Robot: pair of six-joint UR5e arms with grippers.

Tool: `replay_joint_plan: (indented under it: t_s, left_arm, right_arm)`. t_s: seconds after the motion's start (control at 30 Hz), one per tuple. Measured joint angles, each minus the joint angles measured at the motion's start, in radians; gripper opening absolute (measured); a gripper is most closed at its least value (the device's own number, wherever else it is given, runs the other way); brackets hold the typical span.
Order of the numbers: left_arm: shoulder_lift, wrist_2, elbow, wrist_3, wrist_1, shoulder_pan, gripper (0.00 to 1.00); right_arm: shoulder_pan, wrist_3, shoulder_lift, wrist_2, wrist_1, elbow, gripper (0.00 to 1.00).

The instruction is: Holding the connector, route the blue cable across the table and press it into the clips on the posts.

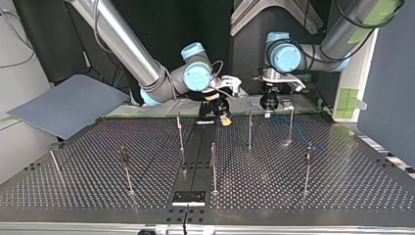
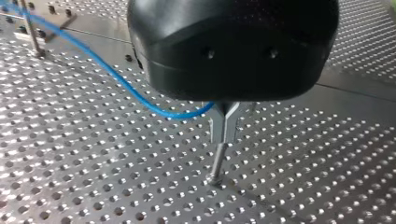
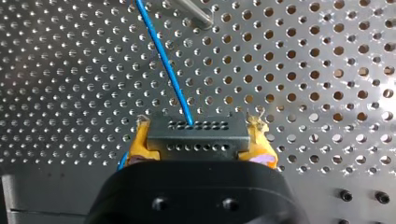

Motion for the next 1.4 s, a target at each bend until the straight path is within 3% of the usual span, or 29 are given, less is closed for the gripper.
replay_joint_plan:
  t_s: [0.5, 0.77, 1.0, 1.07, 1.1, 1.17, 1.2, 1.23, 1.27, 1.3, 1.33, 1.4]
  left_arm:
    - [-0.101, 0.025, 0.074, -0.023, 0.025, 0.011, 0.0]
    - [-0.107, 0.066, 0.112, -0.04, 0.025, 0.024, 0.0]
    - [-0.107, 0.088, 0.156, -0.036, -0.015, 0.044, 0.03]
    - [-0.107, 0.085, 0.16, -0.037, -0.025, 0.046, 0.29]
    - [-0.107, 0.08, 0.162, -0.038, -0.031, 0.046, 0.29]
    - [-0.107, 0.068, 0.163, -0.038, -0.04, 0.045, 0.56]
    - [-0.107, 0.06, 0.163, -0.035, -0.049, 0.045, 0.56]
    - [-0.107, 0.054, 0.163, -0.033, -0.056, 0.045, 0.67]
    - [-0.107, 0.047, 0.163, -0.029, -0.063, 0.044, 0.86]
    - [-0.107, 0.039, 0.163, -0.023, -0.073, 0.044, 0.86]
    - [-0.107, 0.033, 0.163, -0.016, -0.081, 0.043, 0.99]
    - [-0.107, 0.025, 0.163, 0.001, -0.101, 0.042, 0.99]
  right_arm:
    - [-0.028, 0.005, 0.002, -0.003, -0.023, 0.0, 0.0]
    - [-0.05, 0.013, 0.003, -0.007, -0.026, 0.0, 0.0]
    - [-0.068, 0.014, 0.003, -0.012, -0.026, 0.0, 0.0]
    - [-0.07, 0.014, 0.003, -0.013, -0.026, 0.0, 0.0]
    - [-0.071, 0.014, 0.003, -0.013, -0.026, 0.0, 0.0]
    - [-0.073, 0.012, 0.003, -0.014, -0.026, 0.0, 0.0]
    - [-0.073, 0.012, 0.003, -0.015, -0.026, 0.0, 0.0]
    - [-0.074, 0.011, 0.003, -0.016, -0.025, 0.0, 0.0]
    - [-0.074, 0.01, 0.003, -0.016, -0.025, 0.0, 0.0]
    - [-0.074, 0.01, 0.003, -0.017, -0.025, 0.0, 0.0]
    - [-0.074, 0.01, 0.003, -0.018, -0.025, 0.0, 0.0]
    - [-0.074, 0.011, 0.003, -0.018, -0.025, 0.0, 0.0]
